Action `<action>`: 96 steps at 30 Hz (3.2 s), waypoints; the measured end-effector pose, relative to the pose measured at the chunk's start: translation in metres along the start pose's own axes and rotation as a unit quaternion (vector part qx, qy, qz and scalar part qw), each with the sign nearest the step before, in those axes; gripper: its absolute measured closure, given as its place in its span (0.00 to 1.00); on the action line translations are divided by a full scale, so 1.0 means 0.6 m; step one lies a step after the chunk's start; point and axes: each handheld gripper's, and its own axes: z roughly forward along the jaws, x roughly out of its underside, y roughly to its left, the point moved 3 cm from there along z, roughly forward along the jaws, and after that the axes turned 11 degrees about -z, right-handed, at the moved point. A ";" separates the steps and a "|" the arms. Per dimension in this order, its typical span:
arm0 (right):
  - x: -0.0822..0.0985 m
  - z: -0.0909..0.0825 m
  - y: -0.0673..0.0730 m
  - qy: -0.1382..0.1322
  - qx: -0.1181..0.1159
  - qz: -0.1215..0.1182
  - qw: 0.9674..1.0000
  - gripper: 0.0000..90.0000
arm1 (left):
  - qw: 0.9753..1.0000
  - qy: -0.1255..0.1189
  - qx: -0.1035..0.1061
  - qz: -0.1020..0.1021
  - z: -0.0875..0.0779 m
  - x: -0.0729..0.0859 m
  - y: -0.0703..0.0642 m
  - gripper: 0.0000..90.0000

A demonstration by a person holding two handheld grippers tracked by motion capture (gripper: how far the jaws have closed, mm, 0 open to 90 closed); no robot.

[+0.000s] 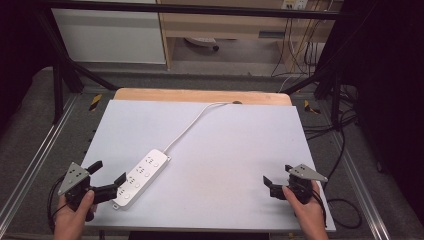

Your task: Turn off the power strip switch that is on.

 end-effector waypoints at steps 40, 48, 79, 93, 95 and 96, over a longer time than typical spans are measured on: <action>-0.022 -0.015 0.022 -0.053 -0.023 -0.025 0.998 0.06 | 0.999 -0.010 0.029 0.020 0.018 -0.075 -0.051 0.07; -0.020 -0.014 0.020 -0.048 -0.021 -0.025 0.998 0.05 | 0.999 0.000 0.036 0.016 0.038 -0.071 -0.054 0.07; -0.012 -0.012 0.010 -0.022 -0.014 -0.008 1.000 0.04 | 0.993 0.109 0.038 0.000 0.103 -0.025 -0.046 0.80; -0.010 -0.010 0.009 -0.016 -0.012 -0.005 1.000 0.04 | 0.989 0.137 0.048 0.000 0.113 -0.006 -0.036 0.99; -0.010 -0.009 0.009 -0.013 -0.013 -0.005 1.000 0.04 | 0.988 0.147 0.050 -0.002 0.115 -0.002 -0.033 1.00; -0.009 -0.008 0.009 -0.012 -0.013 -0.003 1.000 0.04 | 0.987 0.149 0.051 -0.005 0.115 -0.001 -0.032 1.00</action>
